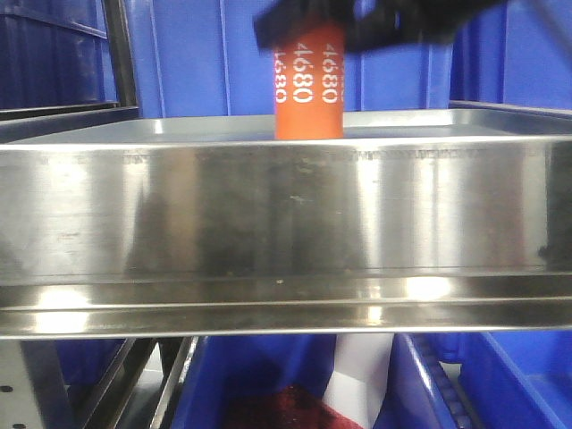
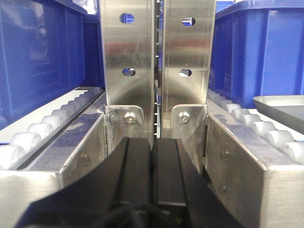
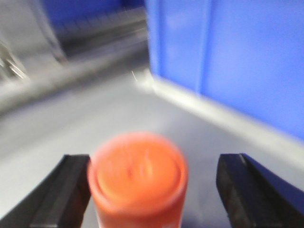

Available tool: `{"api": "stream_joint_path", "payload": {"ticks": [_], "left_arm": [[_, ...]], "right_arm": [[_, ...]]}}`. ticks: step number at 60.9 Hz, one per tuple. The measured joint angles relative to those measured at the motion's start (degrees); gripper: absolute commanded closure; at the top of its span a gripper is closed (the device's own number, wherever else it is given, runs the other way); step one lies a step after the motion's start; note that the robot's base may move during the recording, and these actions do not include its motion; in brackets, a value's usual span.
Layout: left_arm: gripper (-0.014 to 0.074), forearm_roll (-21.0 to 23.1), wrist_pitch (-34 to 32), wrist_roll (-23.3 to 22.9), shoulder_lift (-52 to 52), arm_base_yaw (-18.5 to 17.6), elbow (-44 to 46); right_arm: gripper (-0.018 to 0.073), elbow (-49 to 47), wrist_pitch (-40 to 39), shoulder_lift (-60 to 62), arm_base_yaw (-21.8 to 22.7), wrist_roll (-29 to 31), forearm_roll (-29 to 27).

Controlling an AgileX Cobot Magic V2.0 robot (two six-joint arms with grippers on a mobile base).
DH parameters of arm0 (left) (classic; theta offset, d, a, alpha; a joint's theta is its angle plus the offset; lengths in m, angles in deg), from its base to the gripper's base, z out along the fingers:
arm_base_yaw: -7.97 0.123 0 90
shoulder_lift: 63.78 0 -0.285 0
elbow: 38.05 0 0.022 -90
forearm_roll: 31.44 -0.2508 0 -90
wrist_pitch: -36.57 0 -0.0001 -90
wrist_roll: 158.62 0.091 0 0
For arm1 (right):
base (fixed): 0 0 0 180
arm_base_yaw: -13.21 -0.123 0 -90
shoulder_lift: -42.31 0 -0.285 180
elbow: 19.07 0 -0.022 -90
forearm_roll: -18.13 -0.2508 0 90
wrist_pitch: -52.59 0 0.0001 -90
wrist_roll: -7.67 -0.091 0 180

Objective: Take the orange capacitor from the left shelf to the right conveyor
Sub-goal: 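Close the right gripper around the top of the orange cylinder, then lift the orange cylinder up off the shelf with the right gripper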

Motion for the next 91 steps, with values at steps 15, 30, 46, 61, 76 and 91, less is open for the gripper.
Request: {"api": "stream_joint_path", "payload": {"ticks": [15,30,46,61,76,91], "left_arm": [[0.0701,0.0,0.0,0.0,0.0,0.0,0.0],[0.0701,0.0,0.0,0.0,0.0,0.0,0.0],[0.0701,0.0,0.0,0.0,0.0,0.0,0.0],[0.0701,0.0,0.0,0.0,0.0,0.0,0.0],[0.0701,0.0,0.0,0.0,0.0,0.0,0.0],[0.0701,0.0,0.0,0.0,0.0,0.0,0.0]], "right_arm": [[0.0112,-0.22,-0.89,-3.88,0.0,-0.12,0.0],[0.0482,-0.34,-1.83,-4.86,0.0,-0.12,0.0],[0.0504,-0.24,-7.66,-3.09,0.0,-0.12,0.53],[0.0504,3.0,0.77,11.06,0.0,-0.12,0.51],[0.0504,10.74,18.93,33.09,0.0,-0.12,-0.04],[0.0504,16.32,35.06,52.48,0.0,0.12,-1.34]]}}
